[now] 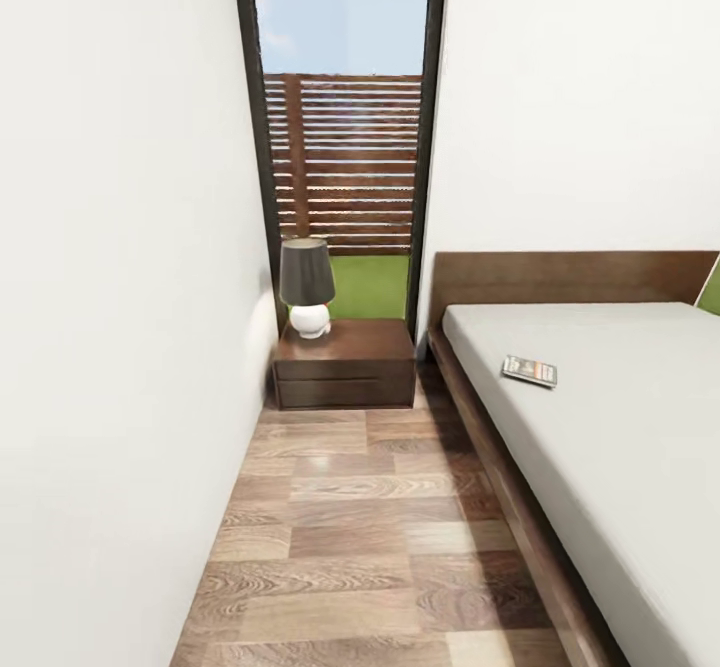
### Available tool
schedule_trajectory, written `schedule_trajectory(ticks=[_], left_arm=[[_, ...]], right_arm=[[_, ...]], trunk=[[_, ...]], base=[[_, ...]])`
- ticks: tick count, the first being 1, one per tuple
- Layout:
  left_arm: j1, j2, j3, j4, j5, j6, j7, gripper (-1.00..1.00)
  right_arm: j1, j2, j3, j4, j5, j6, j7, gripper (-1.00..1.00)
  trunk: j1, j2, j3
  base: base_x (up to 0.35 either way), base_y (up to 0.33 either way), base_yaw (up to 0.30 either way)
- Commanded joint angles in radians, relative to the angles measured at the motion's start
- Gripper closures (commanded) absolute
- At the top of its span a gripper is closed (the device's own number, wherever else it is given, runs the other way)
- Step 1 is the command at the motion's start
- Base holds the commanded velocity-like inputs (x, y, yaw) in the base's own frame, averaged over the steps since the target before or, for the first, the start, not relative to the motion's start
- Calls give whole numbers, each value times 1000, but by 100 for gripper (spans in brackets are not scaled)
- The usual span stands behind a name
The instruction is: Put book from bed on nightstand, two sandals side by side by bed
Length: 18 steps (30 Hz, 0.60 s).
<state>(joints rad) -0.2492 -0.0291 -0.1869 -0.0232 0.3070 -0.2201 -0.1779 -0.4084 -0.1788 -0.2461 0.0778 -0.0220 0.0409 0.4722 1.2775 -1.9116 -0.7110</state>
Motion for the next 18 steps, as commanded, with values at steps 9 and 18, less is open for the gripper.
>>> schedule_trajectory(ticks=[9,18], left_arm=[[-1,0,-8,2,11,-4,-3,-100],[-1,0,-8,2,11,-4,-3,-100]], right_arm=[[-1,-1,-7,2,-3,4,3,-100],[-1,-1,-7,2,-3,4,3,-100]], trunk=[[0,0,-1],[0,0,-1]], base=[[331,-65,0],[330,-39,0]])
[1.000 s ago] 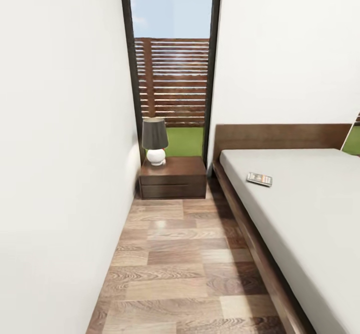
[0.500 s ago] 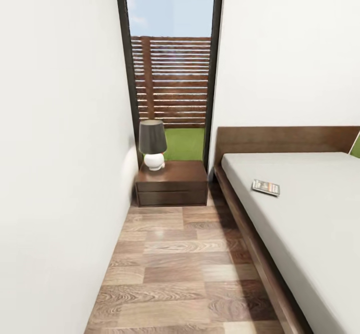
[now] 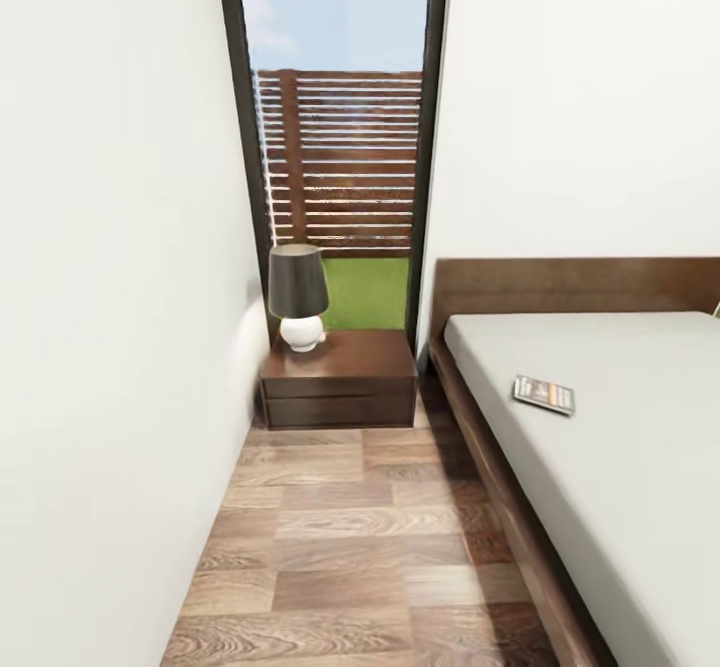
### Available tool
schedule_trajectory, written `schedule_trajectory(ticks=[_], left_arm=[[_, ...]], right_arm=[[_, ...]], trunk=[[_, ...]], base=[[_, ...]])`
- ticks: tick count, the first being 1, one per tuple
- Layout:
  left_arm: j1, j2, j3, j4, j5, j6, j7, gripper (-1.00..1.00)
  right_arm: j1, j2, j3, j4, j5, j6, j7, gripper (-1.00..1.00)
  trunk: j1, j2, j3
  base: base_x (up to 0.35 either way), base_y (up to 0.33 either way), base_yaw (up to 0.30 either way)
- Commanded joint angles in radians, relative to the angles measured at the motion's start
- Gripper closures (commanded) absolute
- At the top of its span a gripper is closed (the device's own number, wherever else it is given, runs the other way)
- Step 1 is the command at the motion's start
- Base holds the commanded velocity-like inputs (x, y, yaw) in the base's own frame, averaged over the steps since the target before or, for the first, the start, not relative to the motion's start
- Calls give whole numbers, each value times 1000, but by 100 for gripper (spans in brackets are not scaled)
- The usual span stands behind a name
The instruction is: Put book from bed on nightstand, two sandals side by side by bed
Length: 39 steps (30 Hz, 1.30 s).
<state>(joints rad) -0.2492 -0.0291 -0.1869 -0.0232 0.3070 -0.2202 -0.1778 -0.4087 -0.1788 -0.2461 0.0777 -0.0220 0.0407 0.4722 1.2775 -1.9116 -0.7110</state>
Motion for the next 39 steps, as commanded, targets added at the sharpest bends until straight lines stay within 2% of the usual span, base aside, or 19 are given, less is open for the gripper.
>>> schedule_trajectory(ticks=[1,39], left_arm=[[-1,0,-8,2,11,-4,-3,-100],[-1,0,-8,2,11,-4,-3,-100]], right_arm=[[-1,-1,-7,2,-3,4,3,-100],[-1,-1,-7,3,-3,4,3,-100]], trunk=[[0,0,-1],[0,0,-1]], base=[[330,-5,0],[330,0,0]])
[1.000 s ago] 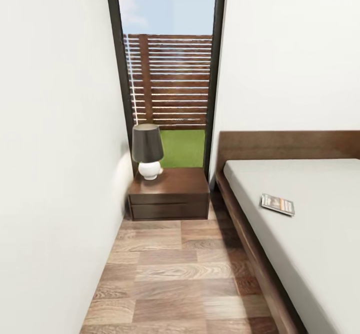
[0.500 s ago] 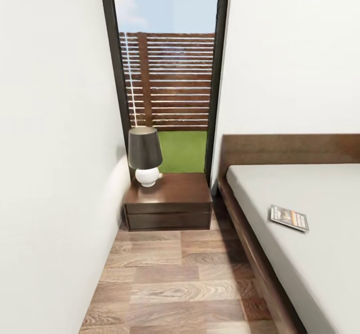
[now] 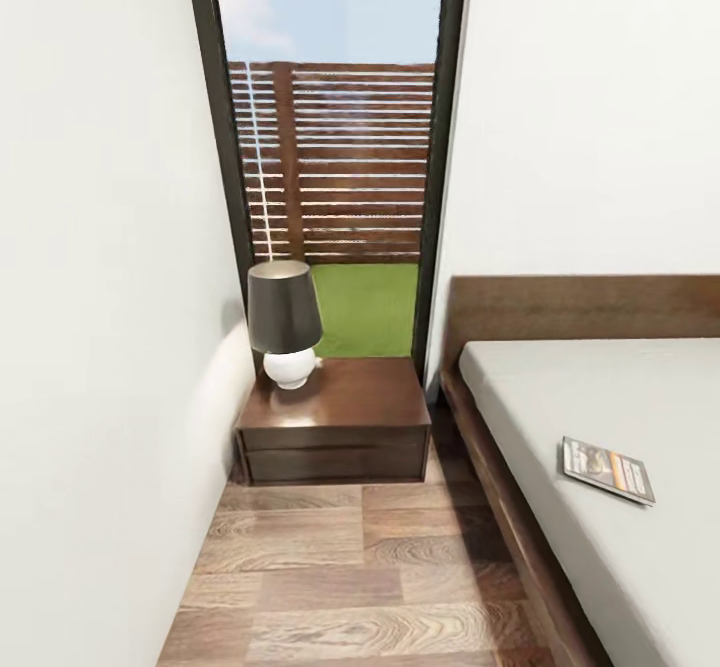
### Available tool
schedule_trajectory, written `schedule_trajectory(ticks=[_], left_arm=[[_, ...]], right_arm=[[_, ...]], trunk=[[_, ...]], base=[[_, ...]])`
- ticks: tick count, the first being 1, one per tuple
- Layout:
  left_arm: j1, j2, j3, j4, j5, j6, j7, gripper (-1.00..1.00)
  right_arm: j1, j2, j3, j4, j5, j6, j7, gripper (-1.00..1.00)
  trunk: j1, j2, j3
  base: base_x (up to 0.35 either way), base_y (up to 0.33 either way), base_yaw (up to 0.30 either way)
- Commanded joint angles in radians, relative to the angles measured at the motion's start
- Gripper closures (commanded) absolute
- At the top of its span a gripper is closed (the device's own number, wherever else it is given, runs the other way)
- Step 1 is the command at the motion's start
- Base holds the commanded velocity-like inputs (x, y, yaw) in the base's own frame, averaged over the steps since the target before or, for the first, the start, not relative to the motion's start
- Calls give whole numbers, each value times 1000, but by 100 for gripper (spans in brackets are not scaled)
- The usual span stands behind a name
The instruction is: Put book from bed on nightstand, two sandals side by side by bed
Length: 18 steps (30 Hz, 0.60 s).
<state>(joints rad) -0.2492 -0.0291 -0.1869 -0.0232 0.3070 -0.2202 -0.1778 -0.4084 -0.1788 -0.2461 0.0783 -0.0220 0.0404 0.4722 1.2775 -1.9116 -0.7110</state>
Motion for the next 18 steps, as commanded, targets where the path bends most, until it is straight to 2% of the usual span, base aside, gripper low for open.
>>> schedule_trajectory(ticks=[1,18], left_arm=[[-1,0,-8,2,11,-4,-3,-100],[-1,0,-8,2,10,-4,-3,-100]], right_arm=[[-1,-1,-7,2,-3,4,3,-100],[-1,0,-7,2,-2,6,3,-100]], trunk=[[0,0,-1],[0,0,-1]], base=[[330,0,0],[330,0,0]])
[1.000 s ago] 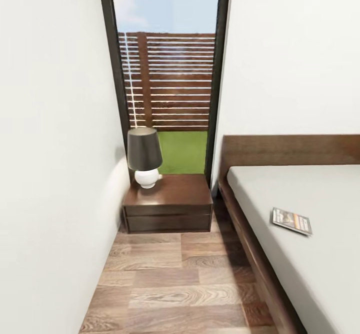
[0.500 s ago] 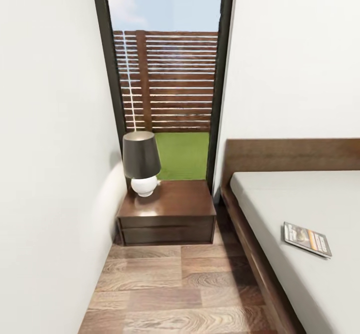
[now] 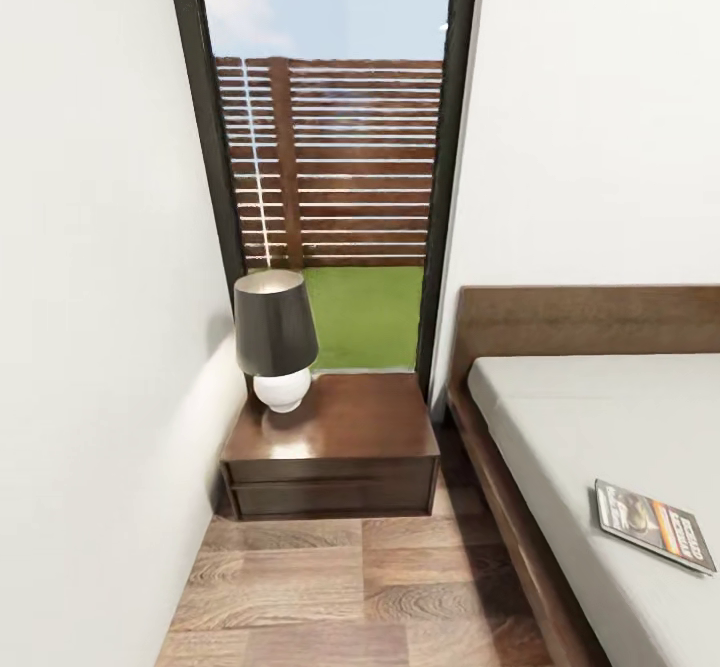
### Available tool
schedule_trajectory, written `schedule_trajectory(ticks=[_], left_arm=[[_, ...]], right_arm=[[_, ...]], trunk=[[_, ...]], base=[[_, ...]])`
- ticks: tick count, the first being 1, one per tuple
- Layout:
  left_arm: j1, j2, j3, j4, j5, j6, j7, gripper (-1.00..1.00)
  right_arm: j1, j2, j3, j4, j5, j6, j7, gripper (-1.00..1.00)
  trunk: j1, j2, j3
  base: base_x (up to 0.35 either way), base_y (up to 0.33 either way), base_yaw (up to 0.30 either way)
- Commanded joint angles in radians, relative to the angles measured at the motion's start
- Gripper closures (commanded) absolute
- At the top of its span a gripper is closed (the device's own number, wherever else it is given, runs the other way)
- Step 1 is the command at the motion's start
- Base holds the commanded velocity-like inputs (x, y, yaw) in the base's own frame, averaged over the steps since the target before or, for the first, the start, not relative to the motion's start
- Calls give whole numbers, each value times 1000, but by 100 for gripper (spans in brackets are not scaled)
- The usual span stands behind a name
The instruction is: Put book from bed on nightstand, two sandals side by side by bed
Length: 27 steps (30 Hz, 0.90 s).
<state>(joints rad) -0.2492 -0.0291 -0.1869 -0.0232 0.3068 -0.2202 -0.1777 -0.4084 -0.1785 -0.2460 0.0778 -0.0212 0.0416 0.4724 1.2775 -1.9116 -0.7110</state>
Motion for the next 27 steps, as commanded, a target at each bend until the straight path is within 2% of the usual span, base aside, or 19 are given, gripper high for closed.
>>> schedule_trajectory(ticks=[1,27], left_arm=[[-1,0,-8,2,11,-4,-3,-100],[-1,0,-8,2,11,-4,-3,-100]], right_arm=[[-1,-1,-7,2,-2,4,3,-100],[-1,-1,-7,2,0,4,5,-100]], trunk=[[0,0,-1],[0,0,-1]], base=[[330,0,0],[330,0,0]])
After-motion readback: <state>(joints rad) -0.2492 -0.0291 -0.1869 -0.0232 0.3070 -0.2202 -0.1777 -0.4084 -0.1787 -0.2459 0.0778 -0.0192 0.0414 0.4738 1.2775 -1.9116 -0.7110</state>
